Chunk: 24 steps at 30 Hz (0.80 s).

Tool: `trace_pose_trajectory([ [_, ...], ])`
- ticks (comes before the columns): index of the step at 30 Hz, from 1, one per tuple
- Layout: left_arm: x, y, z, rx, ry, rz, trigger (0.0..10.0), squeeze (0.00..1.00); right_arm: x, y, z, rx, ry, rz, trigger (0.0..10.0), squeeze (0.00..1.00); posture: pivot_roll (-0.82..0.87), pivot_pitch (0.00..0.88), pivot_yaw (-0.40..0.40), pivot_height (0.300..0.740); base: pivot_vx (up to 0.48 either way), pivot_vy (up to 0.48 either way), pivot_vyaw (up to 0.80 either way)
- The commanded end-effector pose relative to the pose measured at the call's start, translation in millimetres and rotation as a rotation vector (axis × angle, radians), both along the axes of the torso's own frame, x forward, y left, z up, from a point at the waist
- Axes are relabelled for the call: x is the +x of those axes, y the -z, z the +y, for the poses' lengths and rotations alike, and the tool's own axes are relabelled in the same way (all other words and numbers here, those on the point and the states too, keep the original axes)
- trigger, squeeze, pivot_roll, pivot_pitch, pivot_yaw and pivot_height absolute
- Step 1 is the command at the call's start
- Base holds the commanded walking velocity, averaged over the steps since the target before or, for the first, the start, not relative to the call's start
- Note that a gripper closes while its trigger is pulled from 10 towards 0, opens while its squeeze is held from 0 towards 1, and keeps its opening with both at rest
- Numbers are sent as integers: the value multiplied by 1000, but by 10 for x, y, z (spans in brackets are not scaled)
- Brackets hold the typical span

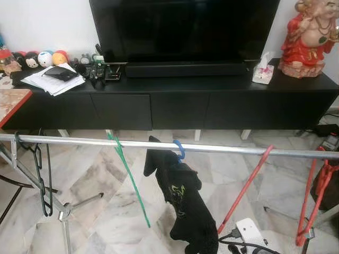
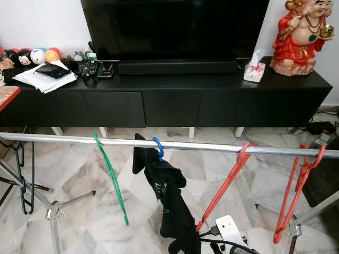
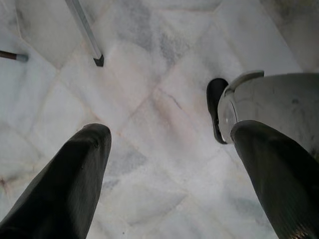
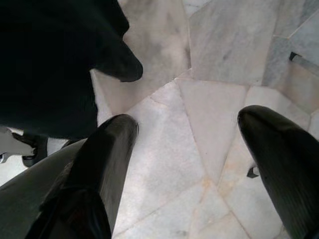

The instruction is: Hang hanger

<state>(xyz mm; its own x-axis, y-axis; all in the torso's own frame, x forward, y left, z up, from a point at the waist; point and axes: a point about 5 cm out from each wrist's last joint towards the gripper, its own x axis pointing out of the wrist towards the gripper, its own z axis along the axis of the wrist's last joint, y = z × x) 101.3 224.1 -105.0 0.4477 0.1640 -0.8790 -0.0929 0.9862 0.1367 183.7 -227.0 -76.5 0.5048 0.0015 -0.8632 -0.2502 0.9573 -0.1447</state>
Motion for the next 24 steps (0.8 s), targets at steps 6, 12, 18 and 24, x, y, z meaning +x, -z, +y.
trace_pose_trajectory([
  [6,-102,19,70,18,-13,40,10000,0,-5,9,13,14,29,10,10000,0,-72,0,23,740,0,0,0],
  [12,-165,17,166,24,-31,72,10000,0,-21,23,33,39,92,4,10000,0,-85,0,34,740,0,0,0],
  [18,-224,13,229,31,-36,87,10000,0,-30,29,40,57,148,-9,10000,0,-90,0,46,740,0,0,0],
  [24,-254,21,226,24,-47,95,10000,0,-28,32,50,69,173,-10,10000,0,-87,0,46,740,-244,0,0],
])
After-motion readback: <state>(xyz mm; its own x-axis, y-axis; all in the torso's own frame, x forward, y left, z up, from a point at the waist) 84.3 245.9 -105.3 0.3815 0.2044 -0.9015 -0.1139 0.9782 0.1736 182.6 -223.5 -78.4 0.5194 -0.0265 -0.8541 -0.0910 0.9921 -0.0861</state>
